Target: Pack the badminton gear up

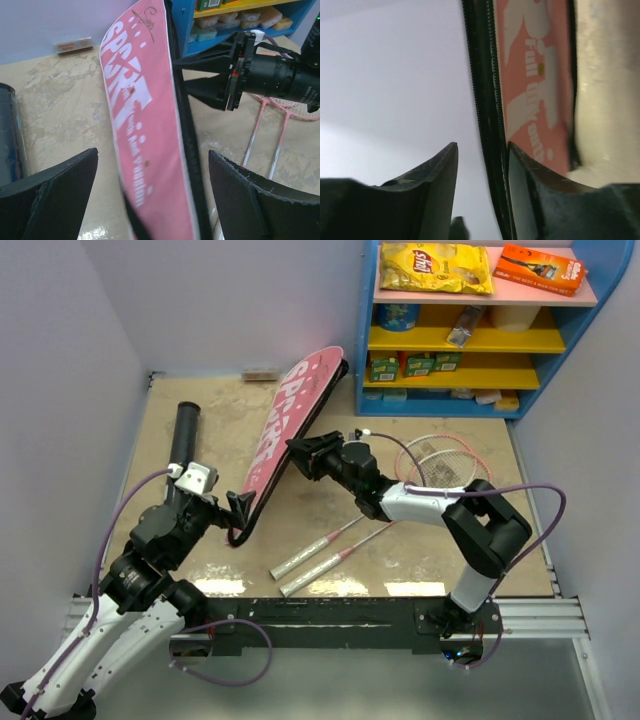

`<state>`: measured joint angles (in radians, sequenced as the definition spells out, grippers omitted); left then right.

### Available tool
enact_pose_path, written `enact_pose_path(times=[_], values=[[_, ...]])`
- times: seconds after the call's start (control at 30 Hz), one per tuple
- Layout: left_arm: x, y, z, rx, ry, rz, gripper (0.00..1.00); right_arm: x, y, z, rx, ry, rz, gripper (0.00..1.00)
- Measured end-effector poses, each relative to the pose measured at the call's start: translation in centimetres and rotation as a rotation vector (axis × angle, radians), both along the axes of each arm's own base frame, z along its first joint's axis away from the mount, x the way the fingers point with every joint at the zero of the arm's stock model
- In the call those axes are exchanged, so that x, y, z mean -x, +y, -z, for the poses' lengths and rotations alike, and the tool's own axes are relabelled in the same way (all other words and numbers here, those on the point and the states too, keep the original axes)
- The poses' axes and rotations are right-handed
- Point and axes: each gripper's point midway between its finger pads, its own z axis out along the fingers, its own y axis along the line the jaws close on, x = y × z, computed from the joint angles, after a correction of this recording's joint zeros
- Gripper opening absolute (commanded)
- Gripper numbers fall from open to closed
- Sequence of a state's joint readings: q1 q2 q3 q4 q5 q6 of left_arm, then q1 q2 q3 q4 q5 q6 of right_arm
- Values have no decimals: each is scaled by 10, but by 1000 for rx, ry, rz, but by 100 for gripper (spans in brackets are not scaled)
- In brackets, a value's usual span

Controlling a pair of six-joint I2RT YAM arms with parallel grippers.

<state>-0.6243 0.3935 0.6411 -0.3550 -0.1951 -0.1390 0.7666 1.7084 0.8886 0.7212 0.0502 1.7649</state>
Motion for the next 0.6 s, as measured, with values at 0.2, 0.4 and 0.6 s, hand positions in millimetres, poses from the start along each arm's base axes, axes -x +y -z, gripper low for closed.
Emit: enact_pose_path(times=[0.2,0.4,0.6], values=[[0,0,0,0,0,-1,95,18,-3,32,246,47,-33,56],[-1,0,2,-6,7,-3,95,39,-59,-17,452,-61,47,63],[-13,-11,27,-69,107,3,96,42,-89,-64,660,-208,73,62]])
